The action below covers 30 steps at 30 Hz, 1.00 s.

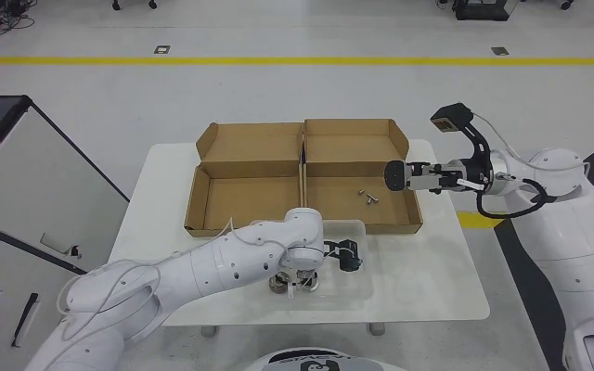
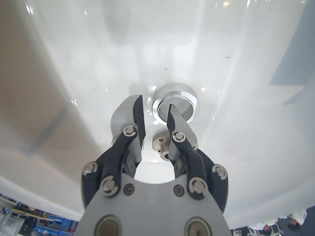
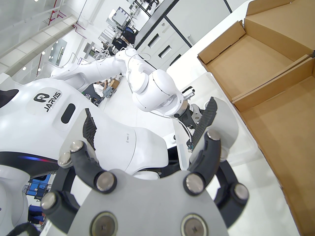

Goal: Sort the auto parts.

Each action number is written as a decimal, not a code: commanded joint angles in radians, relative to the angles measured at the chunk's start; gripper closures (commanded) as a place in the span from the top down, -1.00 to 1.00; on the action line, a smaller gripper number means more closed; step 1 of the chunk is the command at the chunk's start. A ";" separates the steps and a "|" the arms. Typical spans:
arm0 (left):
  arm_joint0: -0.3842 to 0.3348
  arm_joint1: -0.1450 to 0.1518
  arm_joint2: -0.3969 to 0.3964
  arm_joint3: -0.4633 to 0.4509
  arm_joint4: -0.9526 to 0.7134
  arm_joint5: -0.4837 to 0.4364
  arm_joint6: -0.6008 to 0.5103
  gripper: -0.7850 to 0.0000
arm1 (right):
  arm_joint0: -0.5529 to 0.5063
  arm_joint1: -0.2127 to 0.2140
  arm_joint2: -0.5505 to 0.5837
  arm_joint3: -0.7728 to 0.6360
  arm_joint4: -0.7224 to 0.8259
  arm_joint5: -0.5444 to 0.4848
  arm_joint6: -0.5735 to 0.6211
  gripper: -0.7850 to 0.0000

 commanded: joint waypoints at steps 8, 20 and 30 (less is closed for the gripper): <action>-0.001 0.000 0.000 0.004 0.003 0.004 -0.004 -0.36 | 0.000 0.000 0.000 0.000 0.000 0.000 0.000 1.00; 0.010 -0.007 0.000 0.022 0.017 -0.001 0.001 -0.45 | 0.000 0.000 0.000 0.000 0.000 0.000 0.000 1.00; 0.019 -0.020 0.000 0.040 0.030 -0.004 0.004 -1.00 | 0.000 0.000 0.000 0.000 0.000 0.000 0.000 1.00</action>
